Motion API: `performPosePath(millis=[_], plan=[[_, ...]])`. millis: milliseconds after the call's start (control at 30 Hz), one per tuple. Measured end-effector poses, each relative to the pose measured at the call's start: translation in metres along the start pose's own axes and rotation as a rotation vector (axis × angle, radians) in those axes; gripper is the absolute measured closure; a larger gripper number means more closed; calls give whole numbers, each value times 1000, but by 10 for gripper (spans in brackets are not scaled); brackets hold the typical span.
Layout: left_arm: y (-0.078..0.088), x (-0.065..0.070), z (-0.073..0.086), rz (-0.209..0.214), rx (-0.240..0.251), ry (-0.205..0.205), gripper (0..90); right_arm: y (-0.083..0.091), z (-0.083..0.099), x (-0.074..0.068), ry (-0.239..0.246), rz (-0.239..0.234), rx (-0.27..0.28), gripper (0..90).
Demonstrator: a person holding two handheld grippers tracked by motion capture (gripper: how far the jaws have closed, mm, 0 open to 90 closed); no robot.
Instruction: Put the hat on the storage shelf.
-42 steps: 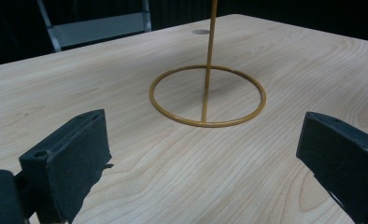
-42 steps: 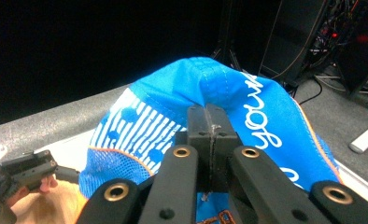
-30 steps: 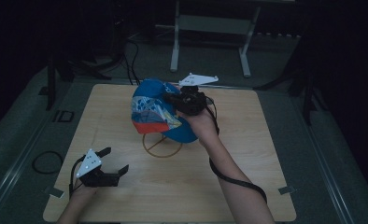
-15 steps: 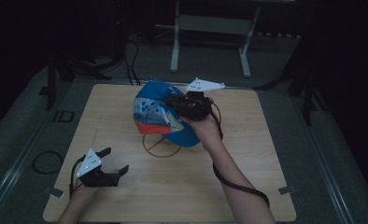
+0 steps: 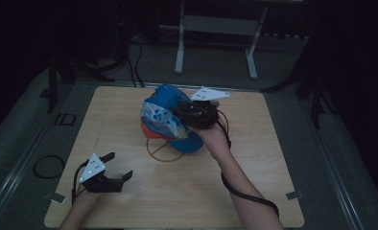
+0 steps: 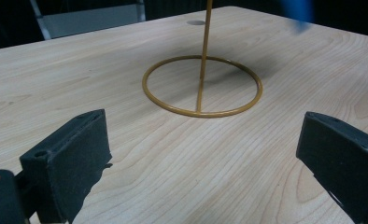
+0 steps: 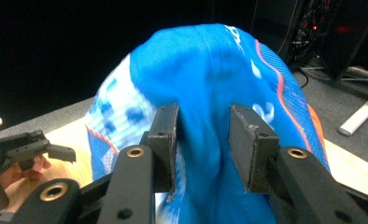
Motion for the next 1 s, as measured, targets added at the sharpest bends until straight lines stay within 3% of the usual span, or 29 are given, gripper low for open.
performPosePath(millis=[333, 700, 833, 900, 1000], plan=[[-1, 1, 0, 5, -1, -1, 33, 0, 6, 2, -18, -13, 0, 602], [-1, 2, 2, 11, -1, -2, 32, 13, 14, -1, 5, -40, 4, 312], [-2, 2, 2, 12, 5, -1, 32, 14, 20, -1, -7, -68, 13, 240], [-2, 2, 2, 11, 4, -3, 32, 15, 23, -1, -9, -87, 16, 158], [-2, 2, 3, 12, 3, -3, 32, 16, 26, -1, -6, -84, 17, 153]])
Point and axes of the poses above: each handheld gripper's, and its own axes: y roughly backward along the jaws, z roughly out of its underside, x roughly to its right, the point moved 10 cm from there along -y, roughly forward along the jaws, and after that the axes turned 13 degrees about -x, right-handed, at the moved point
